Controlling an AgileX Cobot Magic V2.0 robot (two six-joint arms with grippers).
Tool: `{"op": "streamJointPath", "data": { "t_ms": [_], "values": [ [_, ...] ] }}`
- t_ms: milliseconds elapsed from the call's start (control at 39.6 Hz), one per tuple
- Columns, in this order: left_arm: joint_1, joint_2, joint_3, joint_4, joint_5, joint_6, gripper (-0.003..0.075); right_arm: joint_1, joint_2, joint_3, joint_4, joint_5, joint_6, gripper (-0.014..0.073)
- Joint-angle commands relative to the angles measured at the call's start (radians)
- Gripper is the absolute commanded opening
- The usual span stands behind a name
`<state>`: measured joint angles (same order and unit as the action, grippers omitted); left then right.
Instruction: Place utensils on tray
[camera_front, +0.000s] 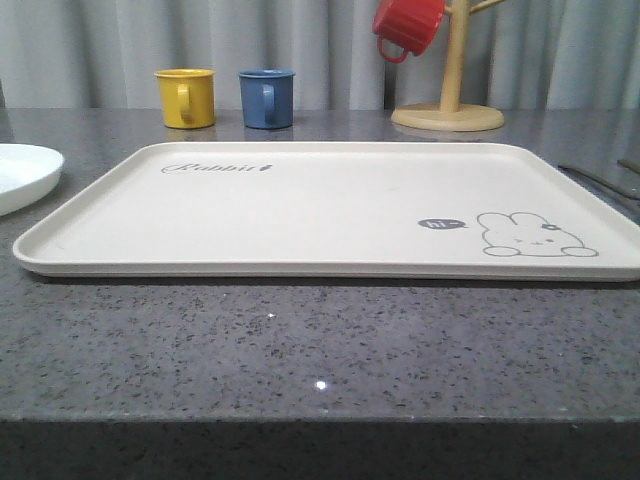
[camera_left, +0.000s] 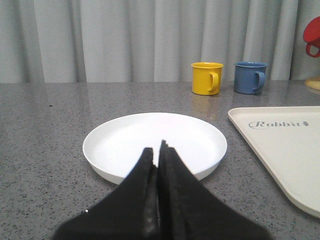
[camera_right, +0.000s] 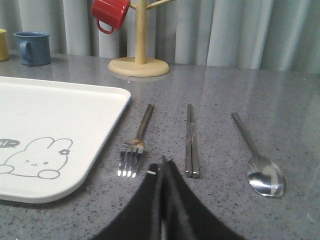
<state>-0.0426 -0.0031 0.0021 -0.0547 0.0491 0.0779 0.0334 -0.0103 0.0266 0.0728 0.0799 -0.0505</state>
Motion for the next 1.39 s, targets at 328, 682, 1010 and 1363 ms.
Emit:
{"op": "streamJointPath", "data": {
  "t_ms": [328, 682, 1010, 1363],
  "values": [
    [-0.008, -0.022, 0.019, -0.007, -0.079, -0.01, -0.002, -0.004, -0.017, 0.0, -0.007, -0.08, -0.001, -0.0068],
    [-0.008, -0.022, 0.005, -0.007, -0.203, -0.01, -0.002, -0.004, -0.017, -0.029, 0.02, -0.138, -0.001, -0.0068],
    [-0.008, 0.093, -0.534, 0.062, 0.184, -0.01, -0.002, -0.004, 0.114, -0.473, 0.022, 0.2, -0.001, -0.0068],
    [-0.008, 0.391, -0.769, 0.055, 0.504, -0.01, -0.002, -0.004, 0.435, -0.651, 0.022, 0.428, -0.001, -0.0068]
  ]
}}
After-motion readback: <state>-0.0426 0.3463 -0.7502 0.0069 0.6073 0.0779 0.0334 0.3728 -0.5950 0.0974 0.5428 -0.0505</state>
